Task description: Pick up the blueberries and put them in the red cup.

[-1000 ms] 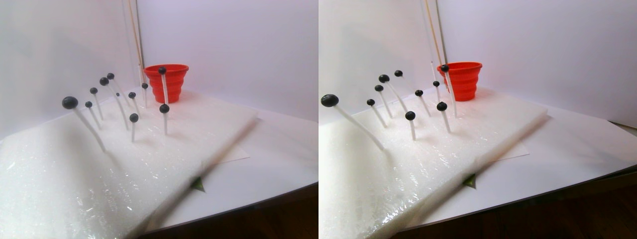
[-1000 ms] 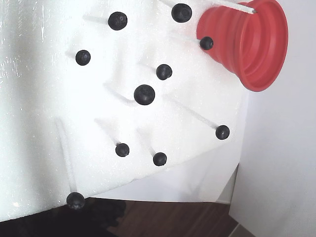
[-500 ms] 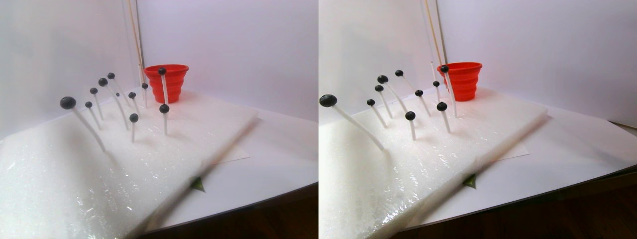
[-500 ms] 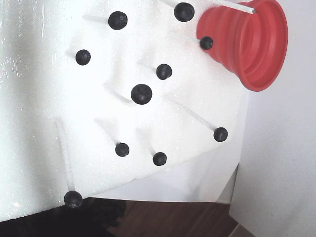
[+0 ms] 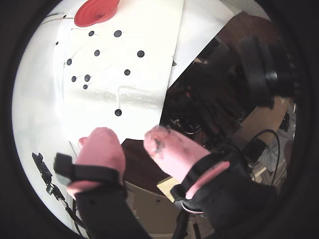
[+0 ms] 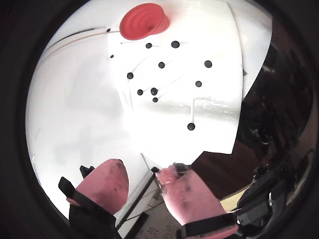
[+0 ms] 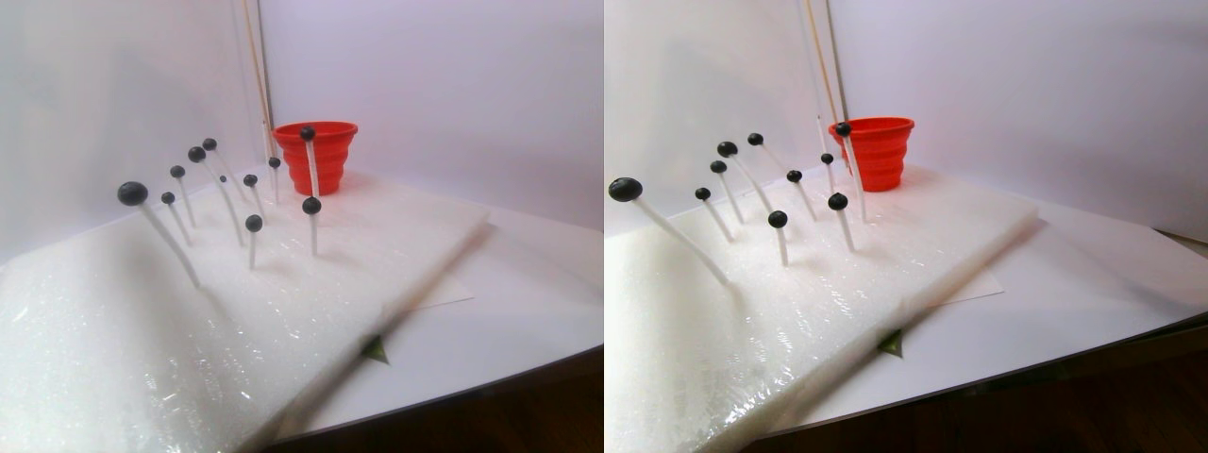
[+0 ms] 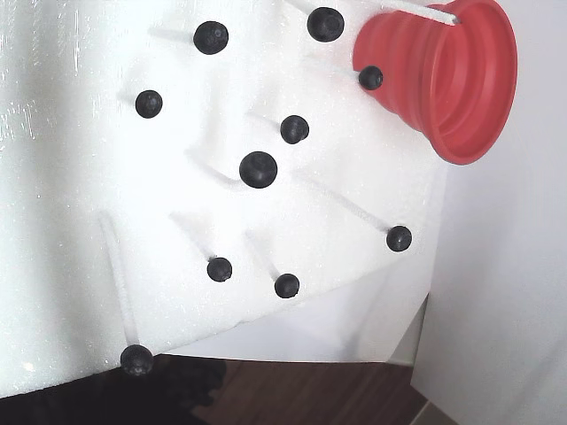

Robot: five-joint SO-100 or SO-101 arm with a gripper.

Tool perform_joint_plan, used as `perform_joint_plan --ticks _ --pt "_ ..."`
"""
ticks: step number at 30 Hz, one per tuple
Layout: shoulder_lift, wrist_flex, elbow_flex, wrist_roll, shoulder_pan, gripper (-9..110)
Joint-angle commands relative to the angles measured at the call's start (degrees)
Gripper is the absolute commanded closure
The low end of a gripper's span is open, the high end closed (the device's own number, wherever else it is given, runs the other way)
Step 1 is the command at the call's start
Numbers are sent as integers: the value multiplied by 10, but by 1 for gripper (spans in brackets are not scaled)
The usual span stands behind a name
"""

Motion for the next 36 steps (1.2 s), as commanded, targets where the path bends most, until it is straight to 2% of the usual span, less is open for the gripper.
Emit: perform_joint_plan --ticks 1,8,15,36 --pt "-11 -32 11 -42 -8 89" --pt "-49 -77 56 -115 -18 89" --pt "-81 -103 59 -189 22 88" --pt "-209 -202 54 -341 49 87"
